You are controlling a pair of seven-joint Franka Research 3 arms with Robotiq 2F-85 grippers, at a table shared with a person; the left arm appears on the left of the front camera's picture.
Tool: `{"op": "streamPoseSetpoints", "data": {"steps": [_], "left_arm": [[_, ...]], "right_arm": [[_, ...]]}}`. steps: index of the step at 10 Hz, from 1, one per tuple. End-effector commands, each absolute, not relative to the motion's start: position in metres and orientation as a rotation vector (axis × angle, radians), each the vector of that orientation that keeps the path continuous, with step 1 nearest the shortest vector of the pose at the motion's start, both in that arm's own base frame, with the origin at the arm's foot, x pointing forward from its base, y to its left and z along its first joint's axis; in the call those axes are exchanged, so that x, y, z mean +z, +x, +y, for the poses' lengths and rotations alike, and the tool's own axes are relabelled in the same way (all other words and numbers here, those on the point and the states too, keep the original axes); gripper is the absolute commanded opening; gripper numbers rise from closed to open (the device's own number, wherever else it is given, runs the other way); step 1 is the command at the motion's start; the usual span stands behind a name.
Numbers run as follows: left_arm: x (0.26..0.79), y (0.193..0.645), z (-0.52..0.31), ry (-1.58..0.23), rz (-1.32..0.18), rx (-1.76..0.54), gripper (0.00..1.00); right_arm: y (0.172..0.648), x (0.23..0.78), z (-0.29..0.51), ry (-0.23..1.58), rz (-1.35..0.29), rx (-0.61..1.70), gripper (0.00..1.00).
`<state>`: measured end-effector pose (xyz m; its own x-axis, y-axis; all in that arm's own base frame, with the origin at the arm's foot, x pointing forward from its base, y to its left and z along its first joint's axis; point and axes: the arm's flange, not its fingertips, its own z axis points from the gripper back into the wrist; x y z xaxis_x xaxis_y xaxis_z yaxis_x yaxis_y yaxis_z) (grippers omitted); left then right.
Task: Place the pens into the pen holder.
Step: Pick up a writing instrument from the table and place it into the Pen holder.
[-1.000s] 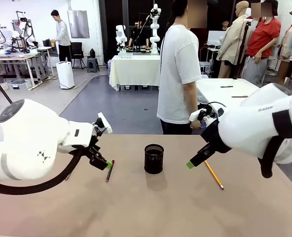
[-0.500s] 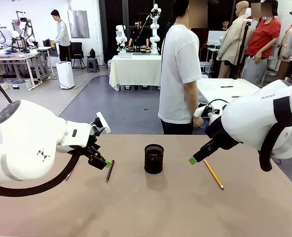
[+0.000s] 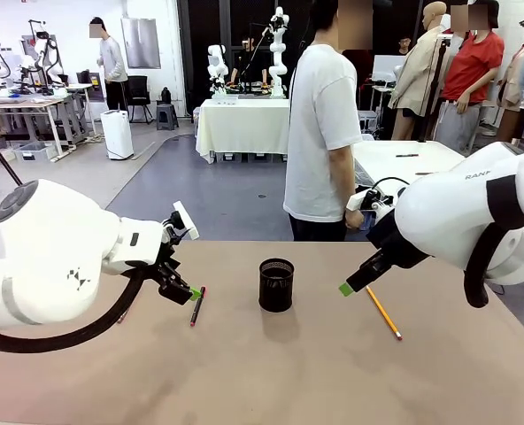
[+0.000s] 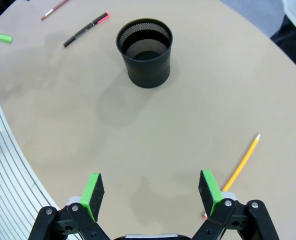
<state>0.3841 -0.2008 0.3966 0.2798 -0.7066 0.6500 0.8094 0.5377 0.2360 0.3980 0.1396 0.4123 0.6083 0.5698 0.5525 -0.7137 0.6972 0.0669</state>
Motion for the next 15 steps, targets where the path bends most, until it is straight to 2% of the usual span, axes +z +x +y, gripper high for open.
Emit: {"op": "streamPoseSetpoints", "data": {"steps": [1,2,3,4,6,10,15], "left_arm": [[0.401,0.383,-0.202,-0.155,-0.782,-1.006,1.0],[0.397,0.384,-0.201,-0.151,-0.786,-1.021,1.0],[0.402,0.381,-0.2,-0.209,-0.64,-1.028,1.0],[0.405,0.385,-0.195,-0.292,-0.573,-1.077,1.0],[0.42,0.383,-0.186,-0.327,-0.519,-1.065,1.0],[0.465,0.37,-0.142,-0.407,-0.737,-1.1,1.0],[0.506,0.379,-0.074,-0.326,-0.765,-1.077,1.0]], "right_arm": [[0.399,0.411,0.139,0.313,-0.529,0.752,1.0],[0.398,0.412,0.14,0.295,-0.528,0.754,1.0],[0.403,0.42,0.137,0.344,-0.548,0.73,1.0],[0.407,0.425,0.136,0.423,-0.533,0.717,1.0],[0.408,0.433,0.132,0.471,-0.534,0.741,1.0],[0.414,0.466,0.109,0.52,-0.562,0.838,1.0],[0.422,0.525,0.084,0.538,-0.578,0.953,1.0]]}}
